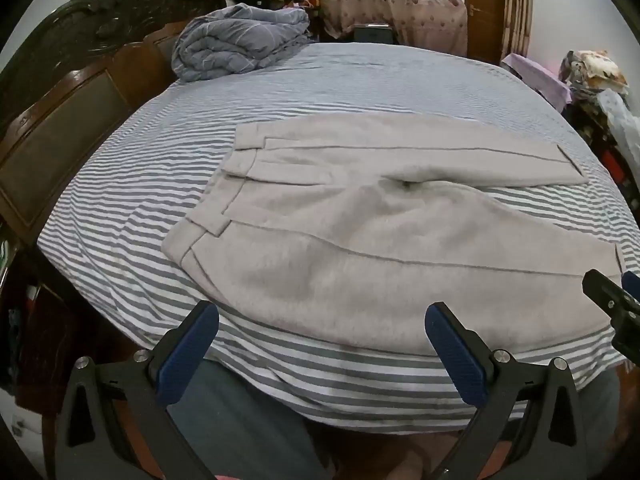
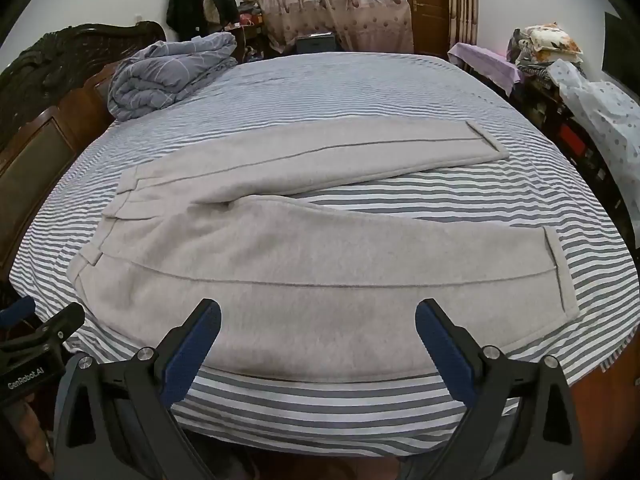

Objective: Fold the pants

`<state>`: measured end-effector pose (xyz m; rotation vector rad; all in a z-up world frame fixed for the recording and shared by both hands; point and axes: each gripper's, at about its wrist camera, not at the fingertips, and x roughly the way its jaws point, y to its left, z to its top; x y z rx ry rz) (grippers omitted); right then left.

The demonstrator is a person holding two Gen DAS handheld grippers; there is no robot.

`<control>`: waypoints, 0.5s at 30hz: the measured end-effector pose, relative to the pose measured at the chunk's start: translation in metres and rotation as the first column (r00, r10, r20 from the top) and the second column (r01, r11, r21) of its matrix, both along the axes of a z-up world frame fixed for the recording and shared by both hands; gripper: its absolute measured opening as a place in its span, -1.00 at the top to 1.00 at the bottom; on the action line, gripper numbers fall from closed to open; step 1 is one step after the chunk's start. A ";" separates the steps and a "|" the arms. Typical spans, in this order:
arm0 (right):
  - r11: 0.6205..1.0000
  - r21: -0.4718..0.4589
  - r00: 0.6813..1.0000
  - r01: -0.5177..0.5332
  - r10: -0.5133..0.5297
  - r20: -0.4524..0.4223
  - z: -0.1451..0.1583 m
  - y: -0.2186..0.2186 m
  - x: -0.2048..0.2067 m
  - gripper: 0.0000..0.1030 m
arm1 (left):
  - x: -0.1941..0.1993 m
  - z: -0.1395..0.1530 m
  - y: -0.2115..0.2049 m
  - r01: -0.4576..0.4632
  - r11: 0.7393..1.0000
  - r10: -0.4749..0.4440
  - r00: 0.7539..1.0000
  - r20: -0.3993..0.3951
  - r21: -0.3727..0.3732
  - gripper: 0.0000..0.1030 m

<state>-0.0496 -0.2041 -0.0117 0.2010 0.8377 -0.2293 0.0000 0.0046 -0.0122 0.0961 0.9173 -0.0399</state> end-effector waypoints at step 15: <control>1.000 0.008 1.000 -0.008 0.008 -0.017 -0.007 0.004 0.002 -0.87 | -0.001 -0.010 -0.002 -0.002 1.000 0.002 1.000 -0.024 0.012 -0.98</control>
